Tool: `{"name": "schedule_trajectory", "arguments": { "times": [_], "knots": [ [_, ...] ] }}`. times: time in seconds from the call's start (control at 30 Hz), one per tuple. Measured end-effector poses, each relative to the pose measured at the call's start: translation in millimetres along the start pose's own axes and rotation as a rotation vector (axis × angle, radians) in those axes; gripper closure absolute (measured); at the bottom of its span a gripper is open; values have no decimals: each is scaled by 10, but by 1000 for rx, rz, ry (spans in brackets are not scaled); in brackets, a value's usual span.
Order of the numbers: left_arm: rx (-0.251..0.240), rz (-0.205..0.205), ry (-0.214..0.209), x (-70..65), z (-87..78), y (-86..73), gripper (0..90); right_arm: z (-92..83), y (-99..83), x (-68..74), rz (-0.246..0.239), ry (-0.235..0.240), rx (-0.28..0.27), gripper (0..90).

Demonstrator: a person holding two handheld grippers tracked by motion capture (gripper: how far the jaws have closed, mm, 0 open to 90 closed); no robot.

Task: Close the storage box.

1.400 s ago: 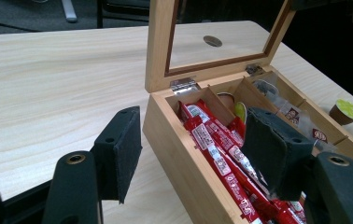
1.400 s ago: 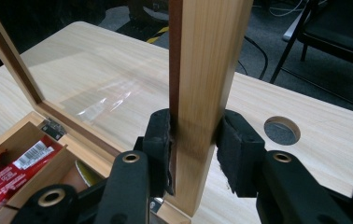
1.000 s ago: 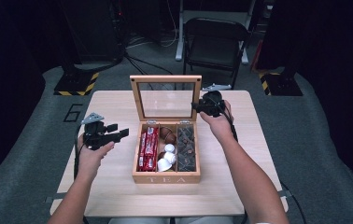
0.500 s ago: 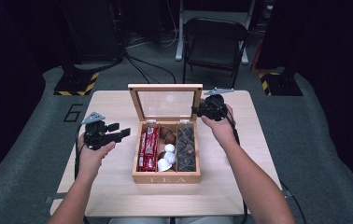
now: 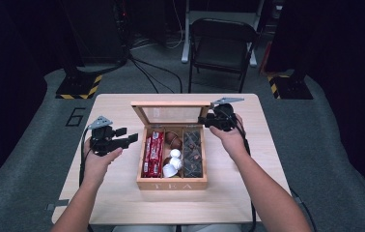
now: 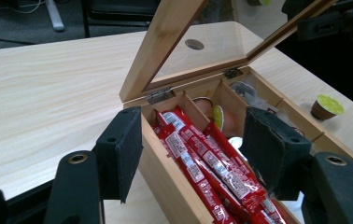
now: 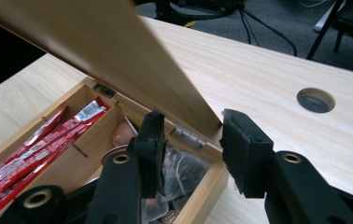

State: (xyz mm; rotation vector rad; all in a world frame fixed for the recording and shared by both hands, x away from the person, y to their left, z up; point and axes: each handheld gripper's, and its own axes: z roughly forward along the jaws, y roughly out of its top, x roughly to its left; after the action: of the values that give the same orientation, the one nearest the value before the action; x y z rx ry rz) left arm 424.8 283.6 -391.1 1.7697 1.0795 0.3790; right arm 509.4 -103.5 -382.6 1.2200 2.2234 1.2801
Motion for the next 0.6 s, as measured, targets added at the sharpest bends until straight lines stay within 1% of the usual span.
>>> {"name": "schedule_trajectory", "arguments": {
  "times": [0.17, 0.27, 0.4, 0.47, 0.5, 0.57, 0.6],
  "knots": [
    [2, 19, -5, -43, 7, 10, 395, -28, -59, 28, -9, 5, 10, 590],
    [4, 25, -7, -55, 8, 13, 407, -42, -77, 49, -32, -1, 20, 590],
    [7, 33, -15, -84, 16, 19, 425, -54, -122, 67, -30, -2, 14, 588],
    [6, 38, -14, -97, 22, 20, 431, -59, -138, 79, -43, -4, 17, 589],
    [7, 42, -12, -107, 23, 23, 433, -64, -145, 90, -39, -7, 20, 589],
    [6, 45, -13, -123, 22, 31, 434, -71, -167, 99, -48, -7, 18, 589],
    [4, 47, -14, -126, 22, 33, 434, -76, -180, 105, -43, -8, 16, 589]
  ]
}}
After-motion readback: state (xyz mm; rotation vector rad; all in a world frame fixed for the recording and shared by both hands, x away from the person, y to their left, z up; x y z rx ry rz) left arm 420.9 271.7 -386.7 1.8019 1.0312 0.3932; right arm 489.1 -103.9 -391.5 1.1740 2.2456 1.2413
